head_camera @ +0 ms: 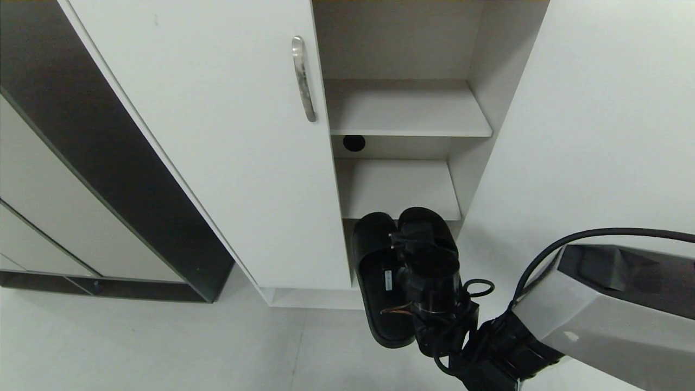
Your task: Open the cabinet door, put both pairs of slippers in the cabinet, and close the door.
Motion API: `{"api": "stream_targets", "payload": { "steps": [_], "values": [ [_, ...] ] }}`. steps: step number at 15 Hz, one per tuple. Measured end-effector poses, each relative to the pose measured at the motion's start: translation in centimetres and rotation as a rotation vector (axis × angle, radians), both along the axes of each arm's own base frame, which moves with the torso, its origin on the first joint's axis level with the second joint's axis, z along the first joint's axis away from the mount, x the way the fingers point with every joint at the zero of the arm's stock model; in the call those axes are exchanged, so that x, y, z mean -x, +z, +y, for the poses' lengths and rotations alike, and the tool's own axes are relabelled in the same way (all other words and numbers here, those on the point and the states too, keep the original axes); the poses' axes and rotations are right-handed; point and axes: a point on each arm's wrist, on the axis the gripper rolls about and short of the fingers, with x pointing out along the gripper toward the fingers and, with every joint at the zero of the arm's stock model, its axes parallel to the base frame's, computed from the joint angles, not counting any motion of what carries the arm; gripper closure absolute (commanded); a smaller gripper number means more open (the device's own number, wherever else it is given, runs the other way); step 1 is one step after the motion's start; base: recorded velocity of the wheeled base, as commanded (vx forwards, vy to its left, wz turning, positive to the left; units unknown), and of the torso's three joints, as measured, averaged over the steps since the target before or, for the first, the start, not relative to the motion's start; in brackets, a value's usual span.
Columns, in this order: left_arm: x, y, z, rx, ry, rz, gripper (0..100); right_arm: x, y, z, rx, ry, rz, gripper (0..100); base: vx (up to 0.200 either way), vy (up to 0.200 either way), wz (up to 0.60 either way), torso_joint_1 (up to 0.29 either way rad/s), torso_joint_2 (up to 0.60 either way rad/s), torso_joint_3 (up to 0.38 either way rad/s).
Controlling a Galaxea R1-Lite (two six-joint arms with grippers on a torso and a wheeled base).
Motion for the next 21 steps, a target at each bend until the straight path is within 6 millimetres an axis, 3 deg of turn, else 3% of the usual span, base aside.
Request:
{"api": "stream_targets", "payload": {
  "steps": [3,15,21],
  "values": [
    [0.0,0.0,0.0,0.000,0.001,0.000,100,0.1,-0.9,0.8,-0.010,0.008,0.013,100,0.000,0.000,0.00,0.000,0.00,0.000],
    [0.0,0.0,0.0,0.000,0.000,0.000,100,-1.0,-0.8,0.7,-0.015,-0.071,0.018,100,0.200,0.000,0.00,0.004,0.00,0.001],
    [0.0,0.0,0.0,0.000,0.001,0.000,100,-2.0,-1.6,0.3,-0.034,-0.093,0.023,100,0.000,0.000,0.00,0.000,0.00,0.000]
  ]
}}
